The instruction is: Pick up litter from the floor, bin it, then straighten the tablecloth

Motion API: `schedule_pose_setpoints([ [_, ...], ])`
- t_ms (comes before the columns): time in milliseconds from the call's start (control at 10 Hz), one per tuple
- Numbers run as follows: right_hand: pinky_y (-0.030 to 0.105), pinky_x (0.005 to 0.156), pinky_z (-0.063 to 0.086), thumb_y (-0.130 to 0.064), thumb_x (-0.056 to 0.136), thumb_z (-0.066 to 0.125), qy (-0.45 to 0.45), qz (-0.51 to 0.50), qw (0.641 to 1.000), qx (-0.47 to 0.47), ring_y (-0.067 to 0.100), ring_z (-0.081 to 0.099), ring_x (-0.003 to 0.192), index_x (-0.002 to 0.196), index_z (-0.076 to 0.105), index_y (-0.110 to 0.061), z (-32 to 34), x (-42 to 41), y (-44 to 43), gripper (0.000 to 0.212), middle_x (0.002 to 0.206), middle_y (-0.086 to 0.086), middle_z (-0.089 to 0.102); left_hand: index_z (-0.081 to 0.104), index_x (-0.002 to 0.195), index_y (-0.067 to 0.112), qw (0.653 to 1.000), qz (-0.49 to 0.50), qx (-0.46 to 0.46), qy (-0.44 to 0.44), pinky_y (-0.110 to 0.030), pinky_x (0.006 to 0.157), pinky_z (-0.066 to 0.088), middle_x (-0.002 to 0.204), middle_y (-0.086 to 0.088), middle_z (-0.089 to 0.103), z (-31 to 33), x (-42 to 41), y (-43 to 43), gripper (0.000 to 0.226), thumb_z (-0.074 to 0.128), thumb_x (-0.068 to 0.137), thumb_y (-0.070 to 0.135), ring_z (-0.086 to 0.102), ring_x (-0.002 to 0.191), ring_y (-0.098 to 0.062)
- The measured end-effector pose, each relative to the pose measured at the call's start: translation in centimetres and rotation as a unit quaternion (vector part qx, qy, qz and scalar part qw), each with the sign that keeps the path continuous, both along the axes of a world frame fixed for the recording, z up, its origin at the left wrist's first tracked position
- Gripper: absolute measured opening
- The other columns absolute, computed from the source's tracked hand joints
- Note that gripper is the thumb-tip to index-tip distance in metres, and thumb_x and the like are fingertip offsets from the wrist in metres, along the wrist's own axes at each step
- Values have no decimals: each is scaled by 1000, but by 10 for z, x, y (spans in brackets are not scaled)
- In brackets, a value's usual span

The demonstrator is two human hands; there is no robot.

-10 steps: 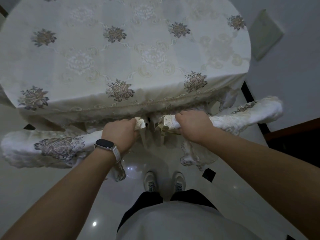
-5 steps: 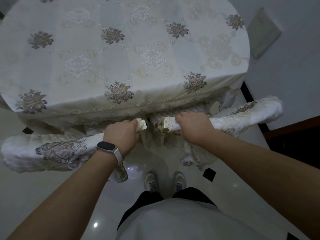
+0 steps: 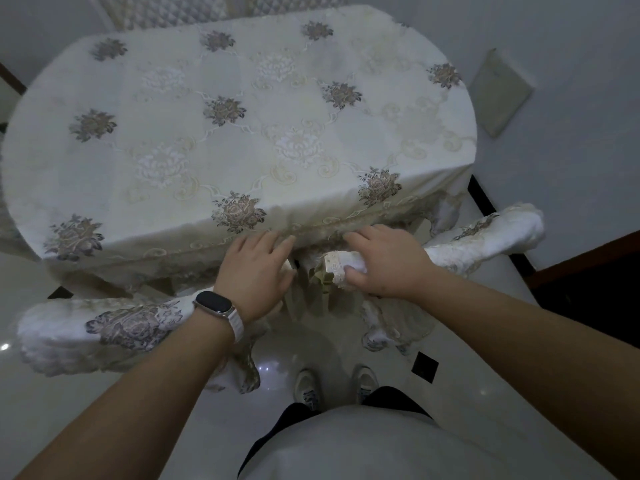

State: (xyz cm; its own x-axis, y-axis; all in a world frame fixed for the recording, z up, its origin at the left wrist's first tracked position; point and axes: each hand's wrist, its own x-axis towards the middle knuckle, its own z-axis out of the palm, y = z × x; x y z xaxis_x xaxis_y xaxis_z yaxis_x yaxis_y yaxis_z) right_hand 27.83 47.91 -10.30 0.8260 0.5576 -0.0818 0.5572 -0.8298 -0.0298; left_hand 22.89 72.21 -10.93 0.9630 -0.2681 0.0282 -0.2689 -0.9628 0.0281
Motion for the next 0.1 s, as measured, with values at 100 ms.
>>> schedule_pose_setpoints([
  [100, 39, 82, 50, -58, 83, 35, -41, -20, 998, 32, 22, 54, 107, 126, 54, -20, 21, 2, -1, 60, 120, 1, 59, 43, 140, 21, 999, -24, -14, -43, -49, 112, 29, 147, -9, 44, 25, 8, -1, 57, 54, 90, 44, 37, 136, -30],
])
